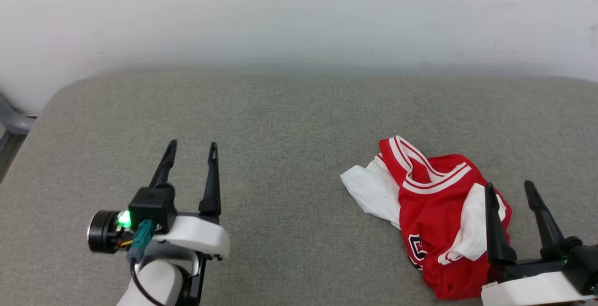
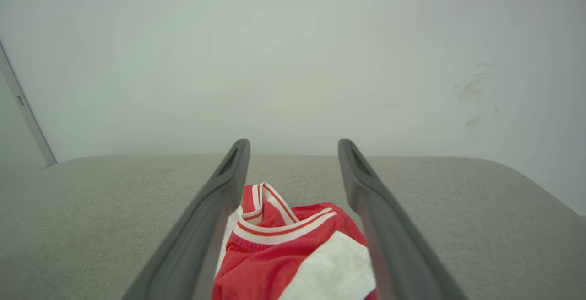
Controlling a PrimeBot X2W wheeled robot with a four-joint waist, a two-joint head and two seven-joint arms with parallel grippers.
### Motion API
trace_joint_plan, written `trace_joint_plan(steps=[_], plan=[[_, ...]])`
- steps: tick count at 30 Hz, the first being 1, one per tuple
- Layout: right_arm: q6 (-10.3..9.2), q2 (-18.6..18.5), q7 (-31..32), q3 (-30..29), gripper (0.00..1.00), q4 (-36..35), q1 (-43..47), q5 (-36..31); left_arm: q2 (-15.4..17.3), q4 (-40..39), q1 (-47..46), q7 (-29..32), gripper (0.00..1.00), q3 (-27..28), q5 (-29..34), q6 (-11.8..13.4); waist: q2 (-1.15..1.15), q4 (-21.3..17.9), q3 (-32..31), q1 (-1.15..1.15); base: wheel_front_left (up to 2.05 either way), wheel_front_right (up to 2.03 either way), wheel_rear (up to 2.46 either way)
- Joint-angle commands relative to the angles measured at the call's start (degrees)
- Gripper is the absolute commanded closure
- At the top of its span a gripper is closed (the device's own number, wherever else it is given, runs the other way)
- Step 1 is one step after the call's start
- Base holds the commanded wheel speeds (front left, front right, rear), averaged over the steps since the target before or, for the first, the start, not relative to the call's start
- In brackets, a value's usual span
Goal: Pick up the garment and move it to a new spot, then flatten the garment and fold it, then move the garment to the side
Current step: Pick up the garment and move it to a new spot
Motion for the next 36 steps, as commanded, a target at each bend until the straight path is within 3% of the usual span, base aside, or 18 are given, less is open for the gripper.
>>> trace_joint_plan(steps=[1, 6, 7, 14, 21, 36], plan=[[-0.04, 0.1, -0.1, 0.2, 0.0, 0.2, 1.0, 0.2, -0.5, -0.5, 1.3, -0.1, 0.0, 1.0, 0.7, -0.3, 0.0, 0.1, -0.4, 0.0, 0.0, 0.0, 0.0], [-0.04, 0.1, -0.1, 0.4, 0.0, 0.6, 1.7, 0.6, -2.3, -1.8, 6.6, -0.1, 0.0, 6.3, 2.7, -2.0, 0.0, 0.0, -1.3, 0.0, 0.0, 0.0, 0.0], [-0.04, 0.1, -0.1, 0.3, 0.0, 0.7, 2.3, 0.9, -3.6, -2.8, 9.5, -0.1, 0.0, 8.8, 4.2, -3.4, 0.0, -0.2, -1.7, 0.0, 0.0, 0.0, 0.0], [-0.04, 0.1, -0.1, 0.1, 0.0, 1.1, 2.9, 1.2, -6.4, -3.9, 14.6, -0.1, 0.0, 13.3, 7.5, -6.6, 0.0, -0.4, -2.3, 0.0, 0.0, 0.0, 0.0], [-0.04, 0.1, -0.1, 0.4, 0.0, 1.9, 3.5, 1.4, -9.2, -4.0, 17.7, -0.1, 0.0, 15.8, 10.4, -8.4, 0.0, -0.2, -2.8, 0.0, 0.0, 0.0, 0.0], [-0.04, 0.1, -0.1, 0.5, 0.0, 4.2, 4.0, 1.3, -11.6, -2.2, 19.3, -0.2, 0.0, 18.5, 14.3, -11.2, 0.0, 0.1, -3.4, 0.0, 0.0, 0.0, 0.0]])
